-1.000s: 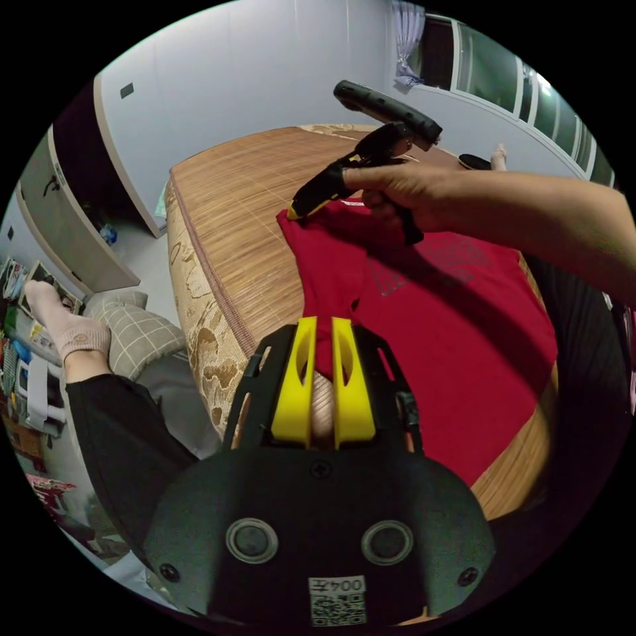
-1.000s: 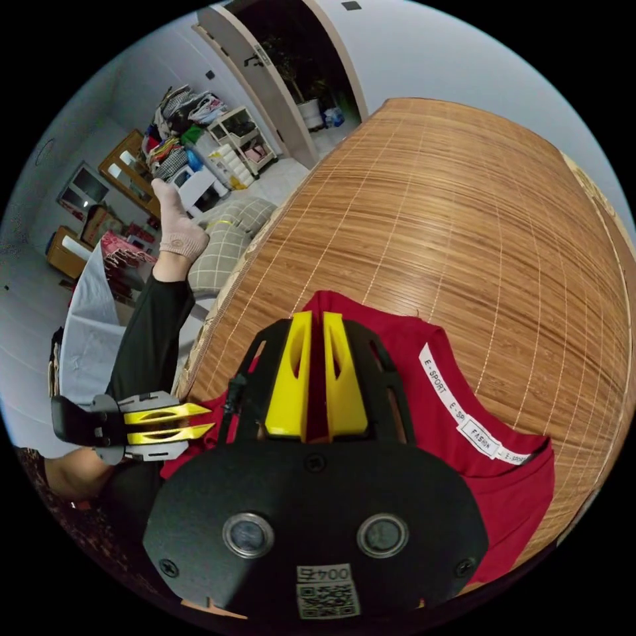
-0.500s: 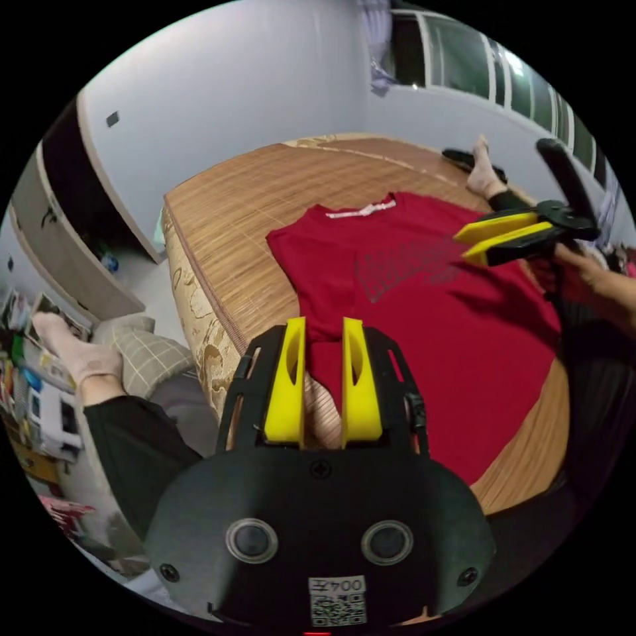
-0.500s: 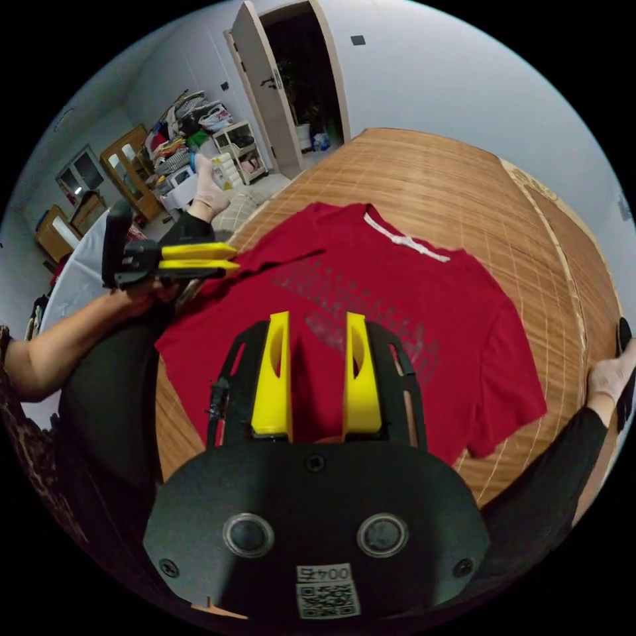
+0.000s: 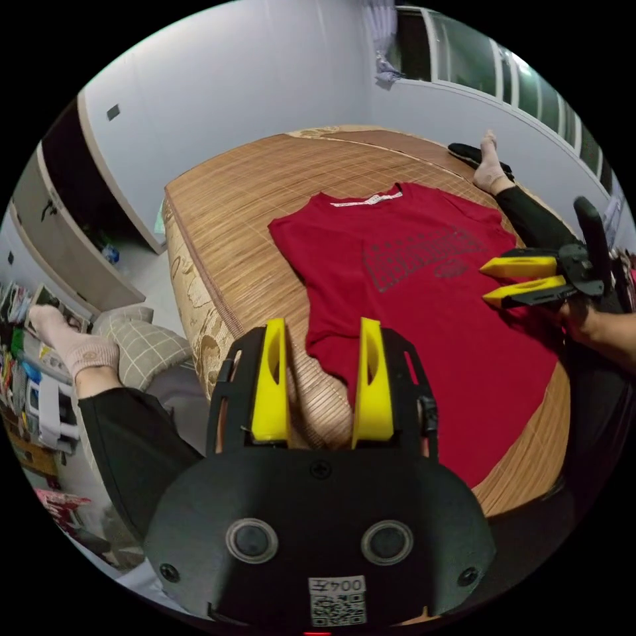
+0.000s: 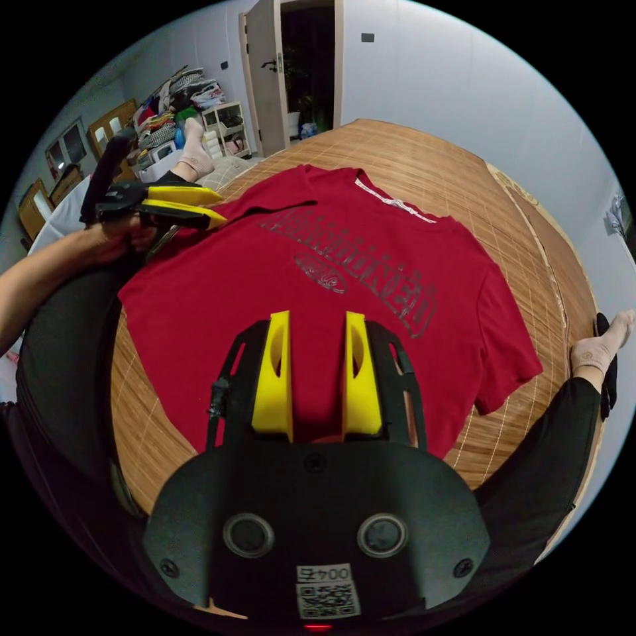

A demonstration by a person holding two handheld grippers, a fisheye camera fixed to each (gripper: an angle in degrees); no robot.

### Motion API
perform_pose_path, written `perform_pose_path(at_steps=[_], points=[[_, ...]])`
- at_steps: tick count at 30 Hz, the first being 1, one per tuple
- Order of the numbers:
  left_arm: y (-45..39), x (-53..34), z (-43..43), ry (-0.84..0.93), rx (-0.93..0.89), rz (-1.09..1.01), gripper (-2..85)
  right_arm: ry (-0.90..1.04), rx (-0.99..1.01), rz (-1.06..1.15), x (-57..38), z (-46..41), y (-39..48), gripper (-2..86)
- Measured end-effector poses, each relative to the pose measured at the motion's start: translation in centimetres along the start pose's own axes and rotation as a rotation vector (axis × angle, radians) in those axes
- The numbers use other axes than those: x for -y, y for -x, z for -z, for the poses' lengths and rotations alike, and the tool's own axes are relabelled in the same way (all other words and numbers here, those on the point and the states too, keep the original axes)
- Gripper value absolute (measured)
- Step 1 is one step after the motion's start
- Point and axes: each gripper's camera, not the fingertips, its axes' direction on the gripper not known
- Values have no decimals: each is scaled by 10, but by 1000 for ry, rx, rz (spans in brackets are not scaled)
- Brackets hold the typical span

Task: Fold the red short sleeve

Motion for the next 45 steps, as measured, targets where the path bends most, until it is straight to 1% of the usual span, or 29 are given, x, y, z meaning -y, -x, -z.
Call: perform_pose_path(at_steps=[2,6,10,14,17,21,23,24,25,26,27,28,29,31,32,34,36,37,38,40,45], points=[[0,-1,0,-2,-23,19,159,-1,-6,3,-5,4,-4,124],[-21,0,19,-47,30,-12,165,-3,2,-1,-16,14,-19,124],[-65,-1,27,-93,-28,-15,159,-3,0,0,-26,25,-34,124],[-103,-5,8,-36,-58,-59,159,-4,10,-4,-34,34,-51,124],[-120,-9,-17,77,-41,-118,158,-4,16,-5,-40,42,-66,124],[-128,-11,-21,73,-46,-118,156,2,41,-9,-46,53,-89,122],[-133,-12,-22,71,-36,-123,156,13,101,-44,-49,61,-108,111],[-135,-13,-23,70,-34,-125,156,11,165,-80,-49,71,-126,110],[-137,-13,-23,70,-36,-124,155,-27,202,-139,-49,88,-152,110],[-138,-13,-24,70,-39,-123,155,-49,200,-173,-49,97,-166,110],[-139,-14,-25,70,-42,-121,155,-83,170,-251,-50,116,-198,107],[-141,-14,-26,70,-43,-121,155,-93,143,-328,-51,133,-233,100],[-142,-14,-26,71,-43,-121,154,-91,137,-357,-52,140,-251,100],[-146,-14,-28,71,-46,-121,154,-43,126,-500,-62,157,-321,99],[-146,-14,-29,72,-47,-121,154,-34,133,-541,-66,159,-338,99],[-150,-15,-30,72,-50,-120,154,-4,203,-699,-89,157,-391,98],[-152,-15,-32,73,-51,-119,153,24,250,-797,-106,148,-415,96],[-154,-15,-33,73,-51,-120,153,31,322,-849,-113,143,-425,96],[-155,-15,-33,72,-50,-120,153,35,334,-848,-113,143,-428,96],[-158,-15,-35,73,-51,-120,153,100,259,-824,-107,140,-432,98],[-163,-14,-38,73,-51,-120,153,221,213,-792,-100,129,-440,98]])
